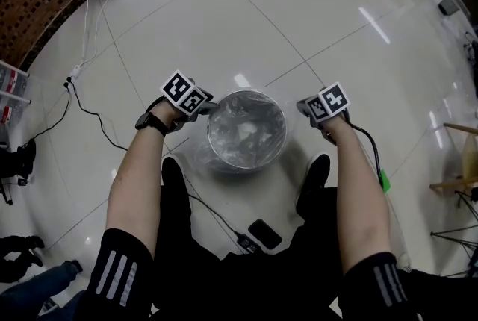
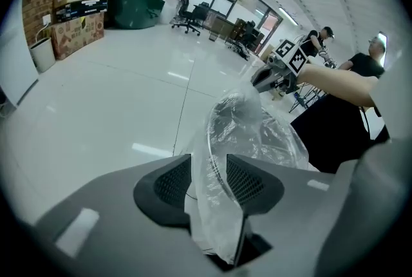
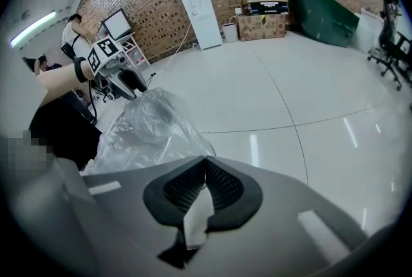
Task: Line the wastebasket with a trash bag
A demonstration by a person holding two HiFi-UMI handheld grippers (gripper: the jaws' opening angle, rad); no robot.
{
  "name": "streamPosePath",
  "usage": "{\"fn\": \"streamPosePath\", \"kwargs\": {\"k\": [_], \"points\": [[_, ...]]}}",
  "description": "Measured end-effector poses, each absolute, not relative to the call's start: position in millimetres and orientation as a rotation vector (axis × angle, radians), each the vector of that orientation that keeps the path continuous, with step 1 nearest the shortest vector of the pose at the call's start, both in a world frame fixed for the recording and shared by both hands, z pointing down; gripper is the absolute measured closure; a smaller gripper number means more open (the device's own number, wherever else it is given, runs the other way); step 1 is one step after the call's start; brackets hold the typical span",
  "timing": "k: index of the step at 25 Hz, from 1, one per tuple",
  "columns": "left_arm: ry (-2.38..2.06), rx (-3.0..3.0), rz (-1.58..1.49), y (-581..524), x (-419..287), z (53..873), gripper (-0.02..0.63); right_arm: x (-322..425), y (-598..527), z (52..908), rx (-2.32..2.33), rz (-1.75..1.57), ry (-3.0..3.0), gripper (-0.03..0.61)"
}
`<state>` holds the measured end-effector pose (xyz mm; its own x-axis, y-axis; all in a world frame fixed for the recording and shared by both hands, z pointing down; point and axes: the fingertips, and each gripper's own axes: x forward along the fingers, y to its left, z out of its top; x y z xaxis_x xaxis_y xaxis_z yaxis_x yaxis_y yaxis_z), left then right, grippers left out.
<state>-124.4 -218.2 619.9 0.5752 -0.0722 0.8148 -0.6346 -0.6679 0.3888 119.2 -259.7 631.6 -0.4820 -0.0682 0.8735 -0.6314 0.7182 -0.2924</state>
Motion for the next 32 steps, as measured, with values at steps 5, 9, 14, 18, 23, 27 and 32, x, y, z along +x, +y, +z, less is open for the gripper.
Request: {"fn": "streamPosePath", "kwargs": {"k": [5, 9, 14, 18, 23, 27, 32], "points": [[-0.606, 2.161, 1.015, -229, -124, 615, 0.62, 119, -261, 639, 0.55, 0.752, -1.979, 0.569], [-0.758, 2.184, 1.016, -252, -135, 609, 0.62, 123, -265, 646, 0.584, 0.746, -1.978, 0.569], [-0.877, 2.203, 1.117, -273, -139, 630, 0.62, 121, -269, 663, 0.607, 0.678, -1.967, 0.57], [-0.871, 2.153, 1.194, -277, -148, 658, 0.62, 117, -266, 686, 0.596, 0.649, -1.936, 0.571], [-0.751, 2.068, 1.238, -256, -142, 690, 0.619, 116, -249, 716, 0.54, 0.72, -1.901, 0.569], [-0.668, 2.039, 1.234, -241, -138, 703, 0.591, 113, -239, 723, 0.491, 0.754, -1.88, 0.569], [-0.772, 2.031, 1.22, -253, -156, 684, 0.516, 123, -251, 703, 0.54, 0.699, -1.899, 0.477]]}}
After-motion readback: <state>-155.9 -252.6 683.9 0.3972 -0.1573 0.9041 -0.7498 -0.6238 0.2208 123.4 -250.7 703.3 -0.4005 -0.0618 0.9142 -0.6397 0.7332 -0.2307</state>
